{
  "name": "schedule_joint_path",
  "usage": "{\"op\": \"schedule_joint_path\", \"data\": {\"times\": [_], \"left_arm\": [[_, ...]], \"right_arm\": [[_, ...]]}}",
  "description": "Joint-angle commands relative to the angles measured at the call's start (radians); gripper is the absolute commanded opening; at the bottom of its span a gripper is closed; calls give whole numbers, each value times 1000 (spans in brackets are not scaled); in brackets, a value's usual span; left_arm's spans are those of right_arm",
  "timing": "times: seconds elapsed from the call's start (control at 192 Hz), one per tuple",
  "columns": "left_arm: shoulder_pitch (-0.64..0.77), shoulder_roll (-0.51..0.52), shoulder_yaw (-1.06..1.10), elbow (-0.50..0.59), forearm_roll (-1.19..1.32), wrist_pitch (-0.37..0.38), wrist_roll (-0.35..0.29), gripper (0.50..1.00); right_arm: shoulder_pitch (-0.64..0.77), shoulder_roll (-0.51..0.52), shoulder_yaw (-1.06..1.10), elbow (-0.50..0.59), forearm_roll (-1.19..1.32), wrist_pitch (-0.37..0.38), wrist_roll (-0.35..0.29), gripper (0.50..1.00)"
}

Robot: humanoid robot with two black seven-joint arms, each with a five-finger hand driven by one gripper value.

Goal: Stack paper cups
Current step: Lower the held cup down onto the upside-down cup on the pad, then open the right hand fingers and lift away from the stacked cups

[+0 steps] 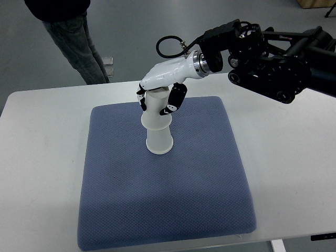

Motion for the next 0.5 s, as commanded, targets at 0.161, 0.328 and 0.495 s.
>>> {"op": "schedule_joint_path", "data": {"times": [0.161,0.328,0.495], "left_arm": [[0,0,0,0,0,0,0,1000],[0,0,0,0,0,0,0,1000],[0,0,0,0,0,0,0,1000]], "right_arm": [[1,0,-1,0,2,3,0,758],[1,0,-1,0,5,8,2,858],[1,0,-1,0,5,8,0,866]]}}
